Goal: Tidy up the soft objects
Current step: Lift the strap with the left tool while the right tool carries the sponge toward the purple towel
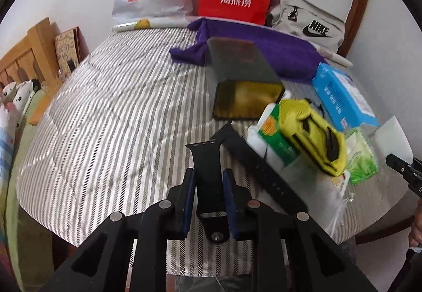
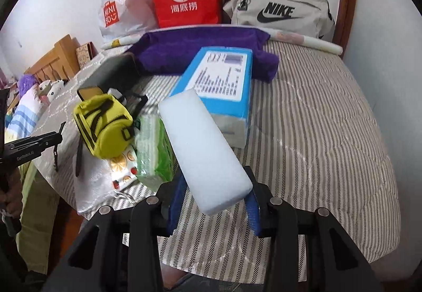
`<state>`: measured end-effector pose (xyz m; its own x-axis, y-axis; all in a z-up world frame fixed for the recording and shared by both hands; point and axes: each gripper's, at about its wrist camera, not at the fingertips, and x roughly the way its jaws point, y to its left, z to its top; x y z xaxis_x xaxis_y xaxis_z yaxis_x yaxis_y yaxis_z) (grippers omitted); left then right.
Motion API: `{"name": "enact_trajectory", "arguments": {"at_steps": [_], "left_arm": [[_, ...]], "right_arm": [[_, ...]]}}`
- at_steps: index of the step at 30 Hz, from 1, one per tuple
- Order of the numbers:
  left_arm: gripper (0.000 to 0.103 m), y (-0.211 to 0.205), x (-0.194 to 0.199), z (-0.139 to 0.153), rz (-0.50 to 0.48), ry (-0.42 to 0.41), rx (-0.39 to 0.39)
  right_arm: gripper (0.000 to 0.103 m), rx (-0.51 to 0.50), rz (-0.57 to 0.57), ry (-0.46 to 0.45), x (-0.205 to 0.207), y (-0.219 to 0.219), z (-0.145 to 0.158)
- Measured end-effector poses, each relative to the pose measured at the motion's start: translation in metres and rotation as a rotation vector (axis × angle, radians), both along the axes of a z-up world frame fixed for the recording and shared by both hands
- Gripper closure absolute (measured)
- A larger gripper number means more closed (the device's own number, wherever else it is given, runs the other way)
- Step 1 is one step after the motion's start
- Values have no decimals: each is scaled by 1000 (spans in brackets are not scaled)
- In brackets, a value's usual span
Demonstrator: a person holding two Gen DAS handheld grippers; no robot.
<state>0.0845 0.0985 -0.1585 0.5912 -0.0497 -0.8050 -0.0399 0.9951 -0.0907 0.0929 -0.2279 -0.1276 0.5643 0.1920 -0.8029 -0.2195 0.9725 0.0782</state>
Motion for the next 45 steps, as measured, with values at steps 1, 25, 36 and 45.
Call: {"name": "enact_trajectory", "arguments": {"at_steps": [1, 25, 36, 45], "left_arm": [[85, 0, 0, 4, -2, -7, 0], [77, 0, 23, -32, -90, 70, 1], [81, -3, 13, -33, -135, 18, 72], [82, -4, 11, -33, -144, -8, 80]], "right_arm": [[62, 3, 0, -9, -1, 0, 5], [62, -9, 1, 18, 5, 5, 2], [62, -33, 10, 38, 11, 14, -1], [62, -41, 23, 52, 15, 22, -5]]}}
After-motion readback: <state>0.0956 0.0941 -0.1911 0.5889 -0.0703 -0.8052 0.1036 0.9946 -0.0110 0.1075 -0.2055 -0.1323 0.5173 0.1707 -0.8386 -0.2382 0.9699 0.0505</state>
